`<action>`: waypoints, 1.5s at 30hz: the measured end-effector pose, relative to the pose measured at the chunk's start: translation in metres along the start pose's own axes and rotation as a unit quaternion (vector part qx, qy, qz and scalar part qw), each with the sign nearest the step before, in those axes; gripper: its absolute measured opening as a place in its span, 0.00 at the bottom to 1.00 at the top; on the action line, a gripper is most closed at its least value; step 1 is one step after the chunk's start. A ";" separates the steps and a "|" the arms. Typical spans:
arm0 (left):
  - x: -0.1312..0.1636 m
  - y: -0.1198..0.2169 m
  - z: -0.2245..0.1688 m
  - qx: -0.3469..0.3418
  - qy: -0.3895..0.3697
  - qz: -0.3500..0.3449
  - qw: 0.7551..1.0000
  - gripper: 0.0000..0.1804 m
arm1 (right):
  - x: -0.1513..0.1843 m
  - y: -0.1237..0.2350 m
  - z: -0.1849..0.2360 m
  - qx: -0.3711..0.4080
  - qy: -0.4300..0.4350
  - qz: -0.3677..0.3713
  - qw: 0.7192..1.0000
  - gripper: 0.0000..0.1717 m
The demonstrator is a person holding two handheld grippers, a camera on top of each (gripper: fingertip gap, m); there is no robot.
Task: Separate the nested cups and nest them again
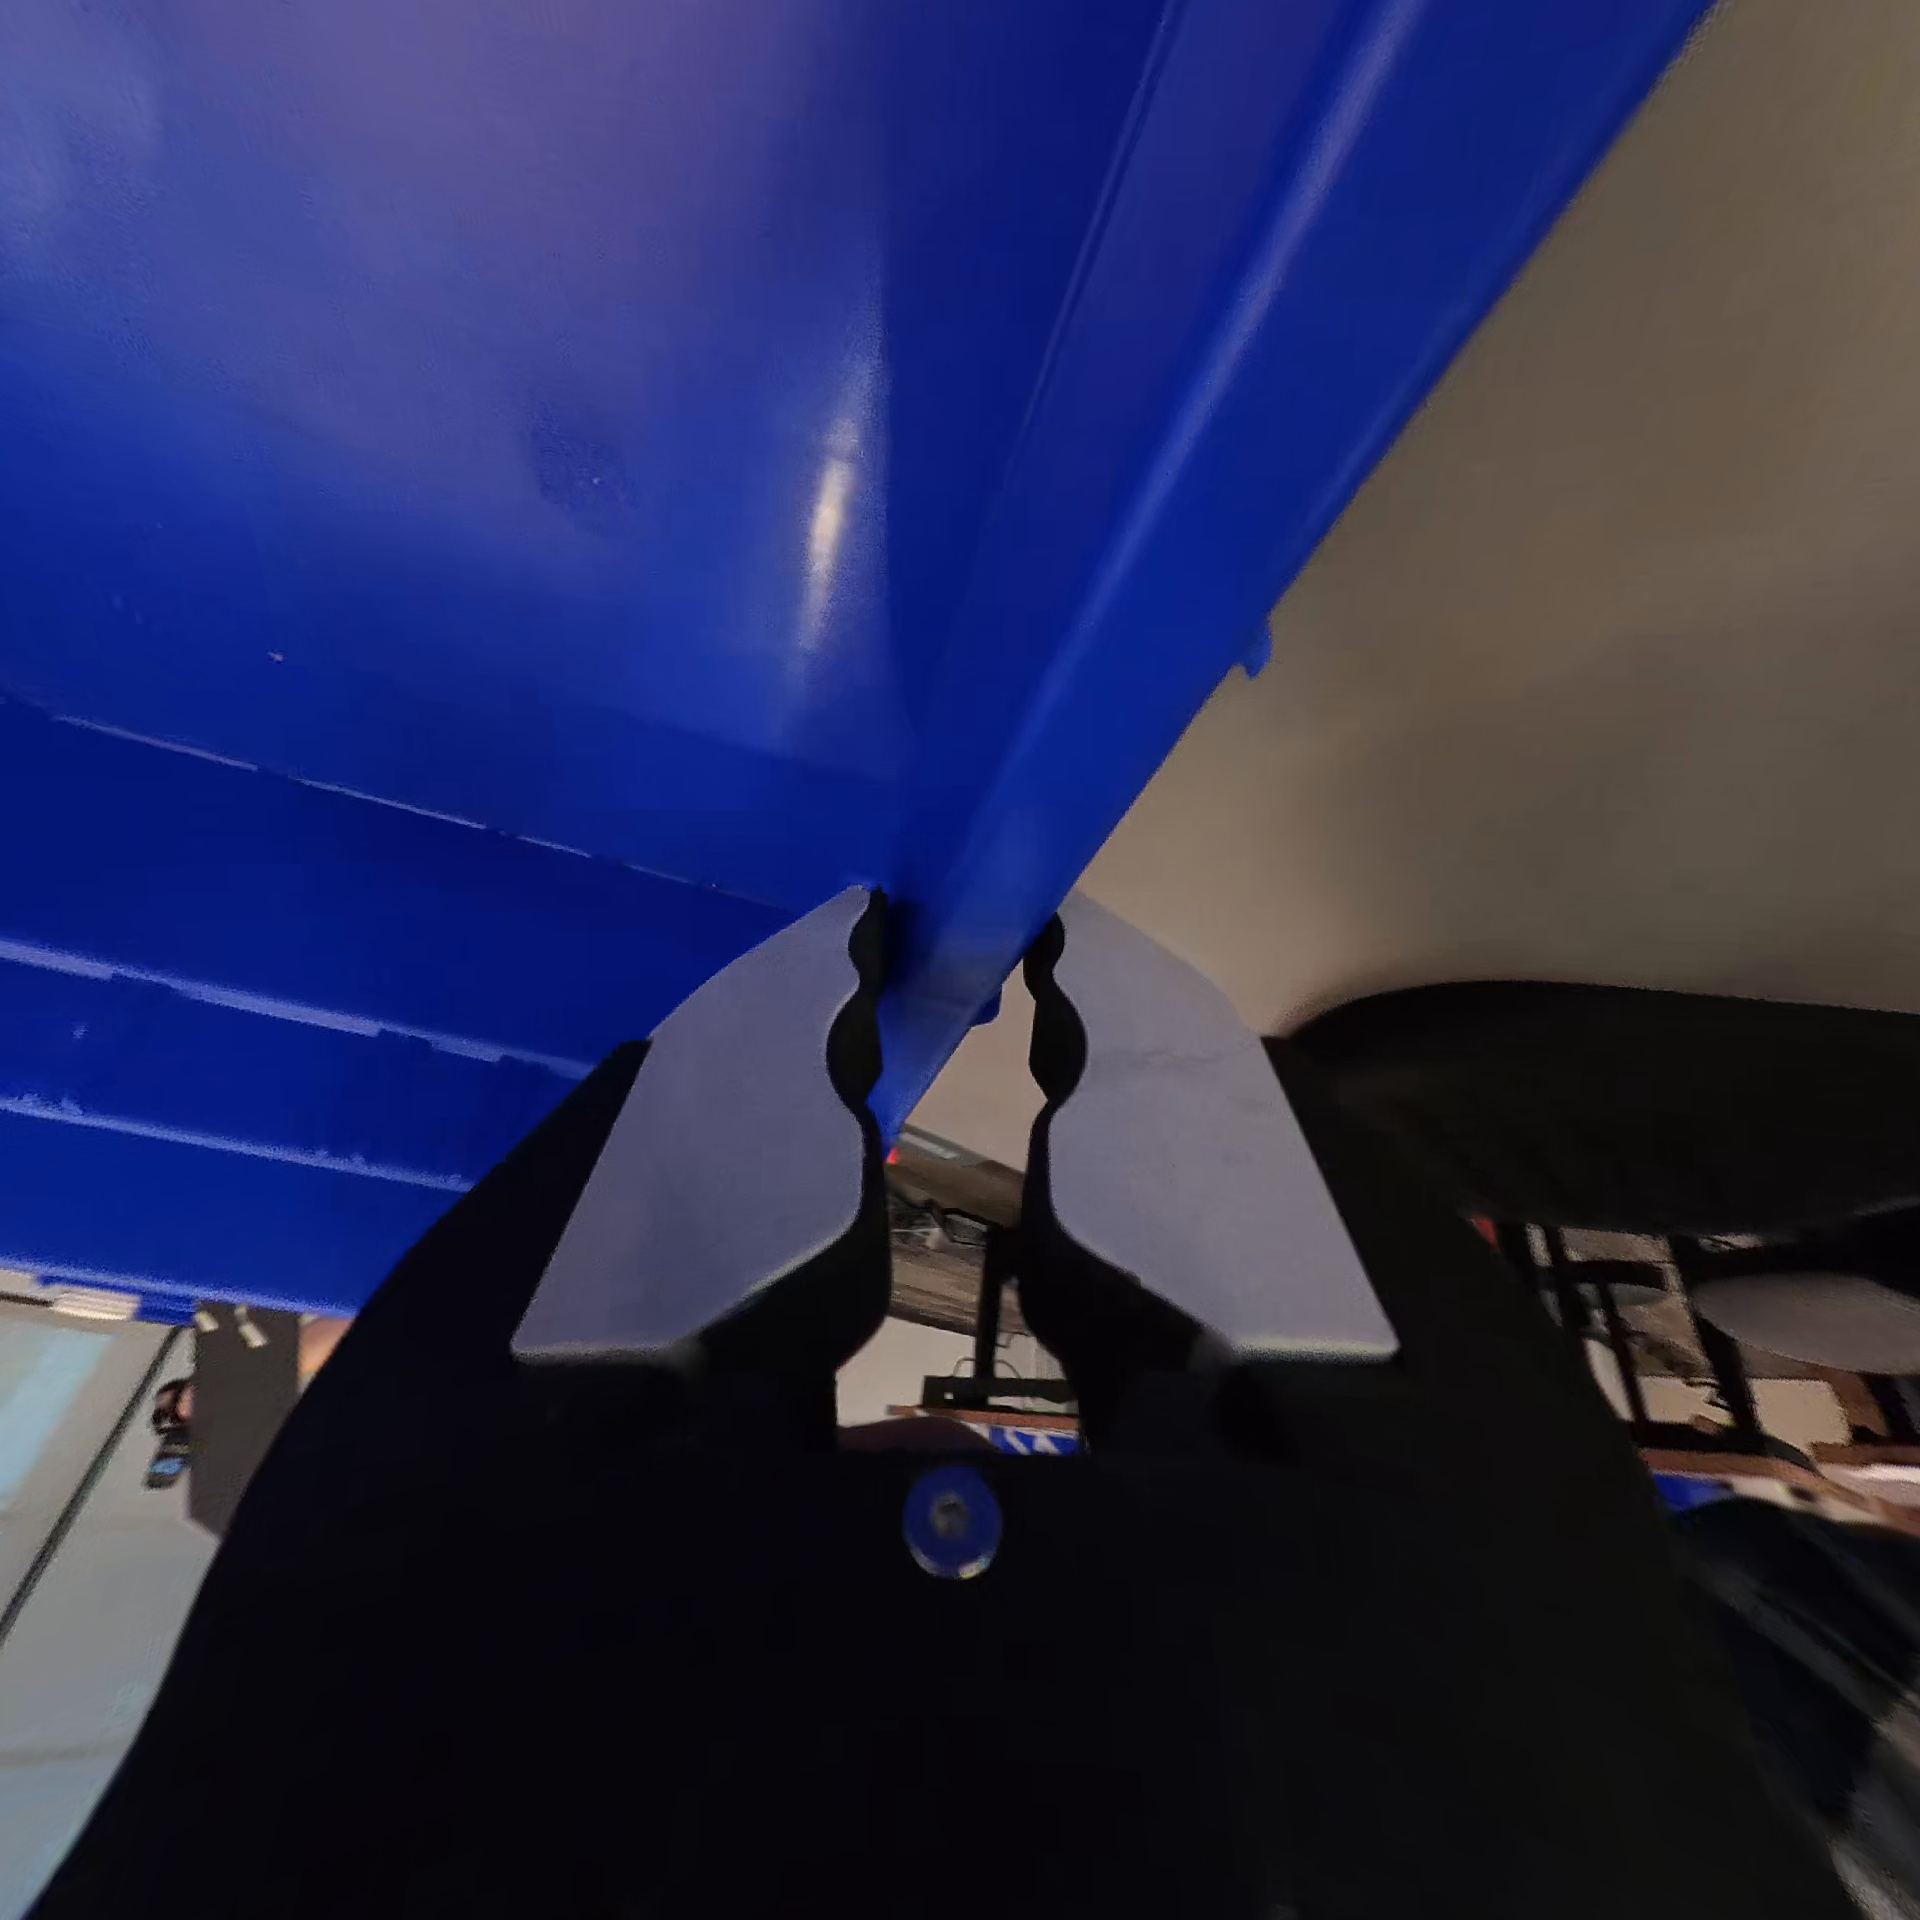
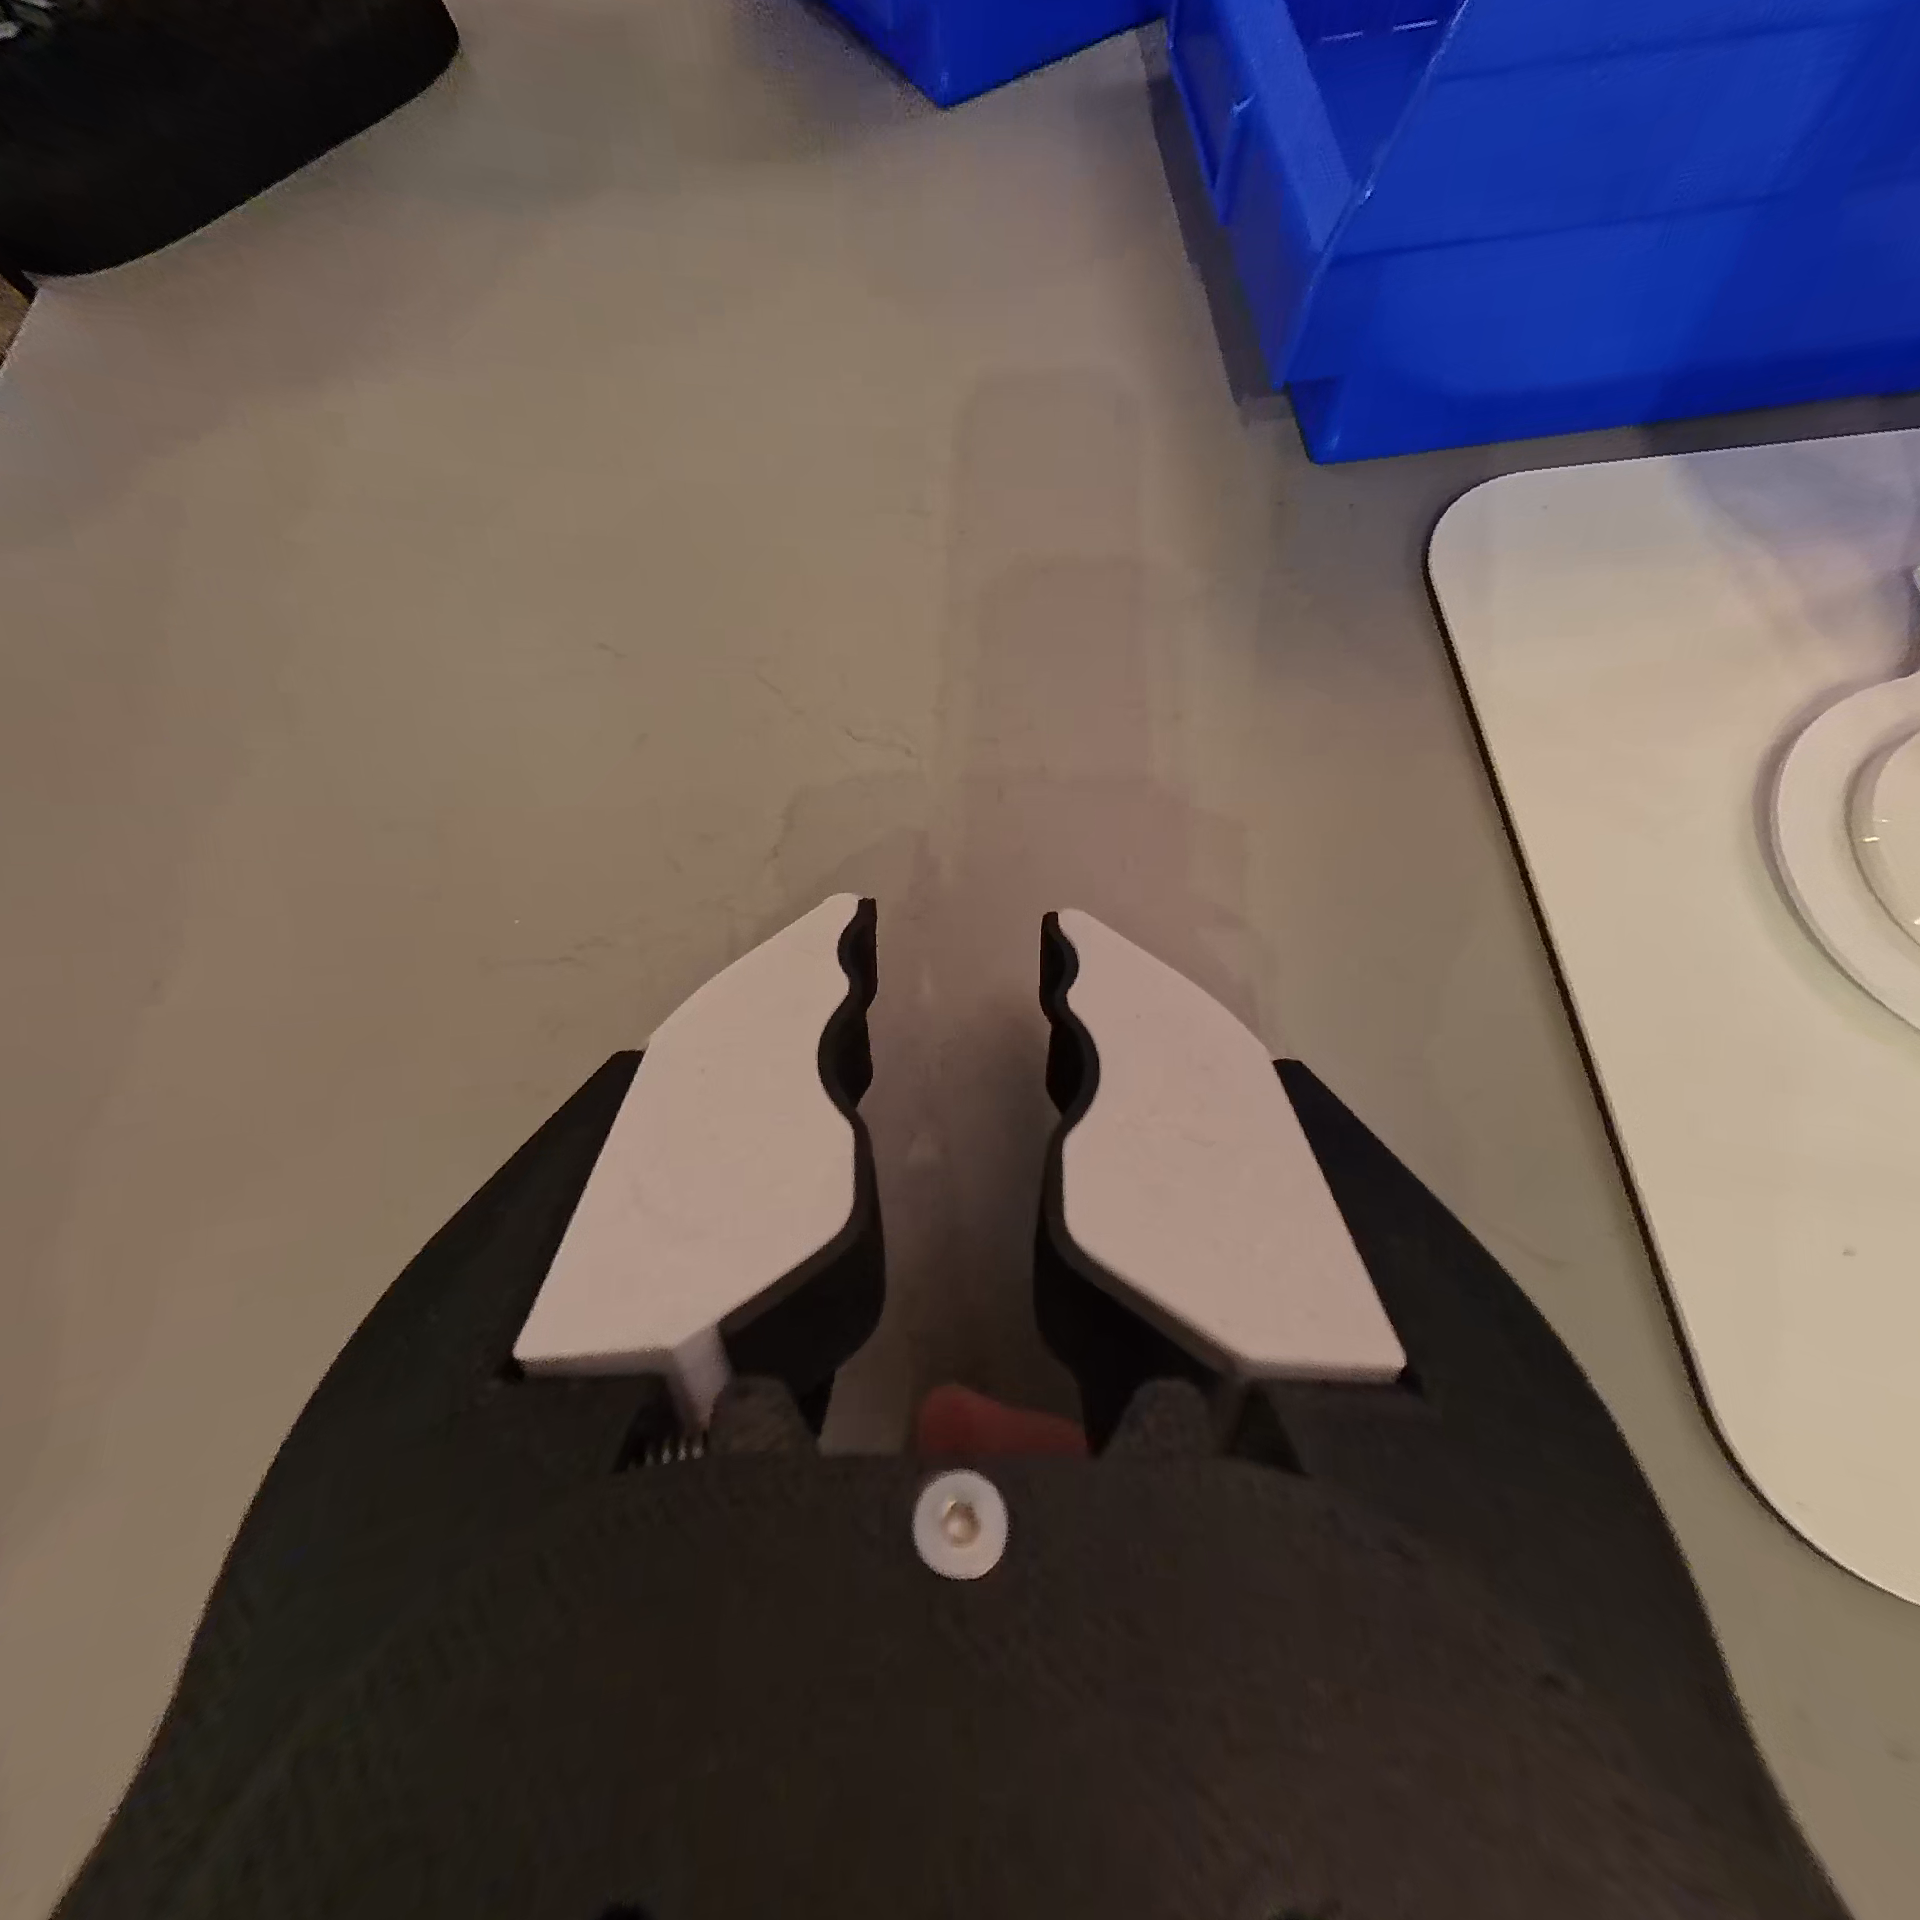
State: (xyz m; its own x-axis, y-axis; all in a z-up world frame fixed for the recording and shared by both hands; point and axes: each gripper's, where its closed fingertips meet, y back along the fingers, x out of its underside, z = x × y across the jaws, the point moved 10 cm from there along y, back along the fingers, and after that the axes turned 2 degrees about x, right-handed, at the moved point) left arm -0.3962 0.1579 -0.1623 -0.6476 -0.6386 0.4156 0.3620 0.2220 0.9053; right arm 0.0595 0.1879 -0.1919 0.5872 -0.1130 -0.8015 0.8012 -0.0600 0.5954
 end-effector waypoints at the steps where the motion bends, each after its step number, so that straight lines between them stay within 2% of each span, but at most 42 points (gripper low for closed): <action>1: -0.002 0.001 -0.005 0.010 0.001 0.000 1.000 0.13 | 0.000 0.000 0.000 0.001 0.000 -0.001 1.000 0.17; 6: -0.017 0.006 -0.033 0.060 -0.003 -0.016 0.998 0.13 | 0.000 0.000 0.000 0.002 0.003 0.001 1.000 0.17; 11: -0.039 0.007 -0.064 0.159 -0.005 -0.053 0.986 0.16 | 0.000 -0.001 0.001 0.005 0.008 0.002 1.000 0.17; 15: -0.055 0.017 -0.090 0.165 -0.025 -0.051 0.985 0.17 | 0.000 0.001 0.000 0.008 0.009 0.001 1.000 0.17; 22: -0.091 0.038 -0.127 0.214 -0.038 -0.069 0.974 0.21 | 0.004 0.008 -0.010 0.022 0.003 -0.006 1.000 0.18; 28: -0.116 0.056 -0.160 0.256 -0.065 -0.077 0.961 0.31 | 0.004 0.013 -0.015 0.019 -0.001 -0.022 1.000 0.19; 30: -0.125 0.063 -0.173 0.276 -0.070 -0.089 0.954 0.35 | 0.003 0.014 -0.014 0.016 0.000 -0.025 1.000 0.20; 36: -0.157 0.082 -0.216 0.342 -0.095 -0.102 0.929 0.38 | -0.003 0.022 -0.015 0.007 -0.021 -0.035 0.999 0.23; 40: -0.185 0.097 -0.249 0.369 -0.111 -0.127 0.914 0.39 | -0.006 0.030 -0.018 -0.028 -0.078 -0.040 0.996 0.30; 45: -0.215 0.113 -0.282 0.378 -0.148 -0.146 0.902 0.37 | 0.000 0.038 -0.026 -0.040 -0.102 -0.017 0.994 0.48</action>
State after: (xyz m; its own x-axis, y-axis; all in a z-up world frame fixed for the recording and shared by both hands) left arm -0.0273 0.1124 -0.1739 -0.8325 -0.5514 0.0543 -0.3407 0.5867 0.7347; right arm 0.0929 0.2118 -0.1713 0.5313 -0.3116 -0.7878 0.8312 0.0118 0.5559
